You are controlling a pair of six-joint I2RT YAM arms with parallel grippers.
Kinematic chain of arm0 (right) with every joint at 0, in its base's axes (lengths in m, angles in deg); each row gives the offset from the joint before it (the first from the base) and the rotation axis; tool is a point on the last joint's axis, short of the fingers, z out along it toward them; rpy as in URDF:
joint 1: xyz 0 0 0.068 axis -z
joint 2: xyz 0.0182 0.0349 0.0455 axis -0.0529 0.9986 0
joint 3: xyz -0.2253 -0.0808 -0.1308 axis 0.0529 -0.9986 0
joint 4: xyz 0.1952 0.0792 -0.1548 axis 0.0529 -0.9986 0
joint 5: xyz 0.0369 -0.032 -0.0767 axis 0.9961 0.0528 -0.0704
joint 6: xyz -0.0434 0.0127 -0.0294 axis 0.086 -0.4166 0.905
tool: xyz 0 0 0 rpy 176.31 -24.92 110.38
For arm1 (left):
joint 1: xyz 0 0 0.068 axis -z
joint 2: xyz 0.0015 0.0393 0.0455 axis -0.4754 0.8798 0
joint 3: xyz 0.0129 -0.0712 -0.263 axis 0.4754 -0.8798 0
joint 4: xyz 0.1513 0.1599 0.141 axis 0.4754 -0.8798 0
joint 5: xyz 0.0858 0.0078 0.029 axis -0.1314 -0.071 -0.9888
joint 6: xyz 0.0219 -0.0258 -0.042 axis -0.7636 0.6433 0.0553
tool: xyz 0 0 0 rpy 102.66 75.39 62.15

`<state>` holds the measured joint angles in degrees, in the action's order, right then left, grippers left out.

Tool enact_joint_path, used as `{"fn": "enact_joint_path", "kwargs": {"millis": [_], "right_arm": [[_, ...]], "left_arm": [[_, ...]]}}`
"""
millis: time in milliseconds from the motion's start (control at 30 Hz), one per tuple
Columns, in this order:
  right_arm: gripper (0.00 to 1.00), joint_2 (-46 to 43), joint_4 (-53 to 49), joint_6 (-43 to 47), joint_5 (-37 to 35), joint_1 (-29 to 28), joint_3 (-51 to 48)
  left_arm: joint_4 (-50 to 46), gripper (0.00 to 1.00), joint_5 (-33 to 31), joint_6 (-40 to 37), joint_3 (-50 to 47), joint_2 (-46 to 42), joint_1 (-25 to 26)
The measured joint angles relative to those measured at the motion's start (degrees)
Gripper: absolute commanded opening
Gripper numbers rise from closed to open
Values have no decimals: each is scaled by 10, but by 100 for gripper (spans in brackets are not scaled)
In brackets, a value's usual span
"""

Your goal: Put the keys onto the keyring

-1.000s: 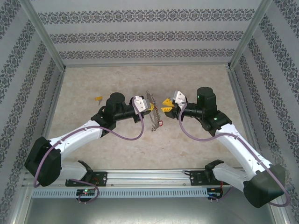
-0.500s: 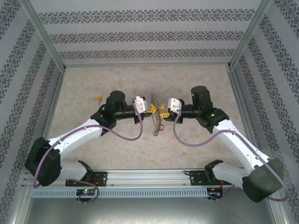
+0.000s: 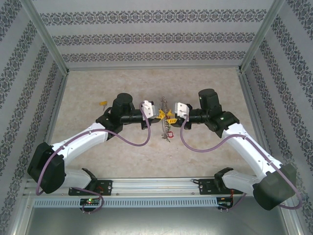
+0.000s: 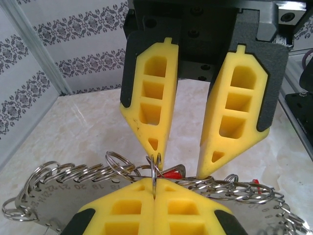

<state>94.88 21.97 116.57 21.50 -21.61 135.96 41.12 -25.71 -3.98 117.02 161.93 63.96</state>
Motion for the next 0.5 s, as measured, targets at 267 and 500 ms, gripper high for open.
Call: {"fn": "enact_joint_path", "kwargs": {"millis": [267, 500], "right_arm": [[23, -15, -12, 11, 7, 5, 1], [24, -27, -8, 12, 9, 5, 1]], "left_arm": [[-17, 0, 9, -5, 0, 0, 0], [-18, 0, 12, -5, 1, 1, 0]]}}
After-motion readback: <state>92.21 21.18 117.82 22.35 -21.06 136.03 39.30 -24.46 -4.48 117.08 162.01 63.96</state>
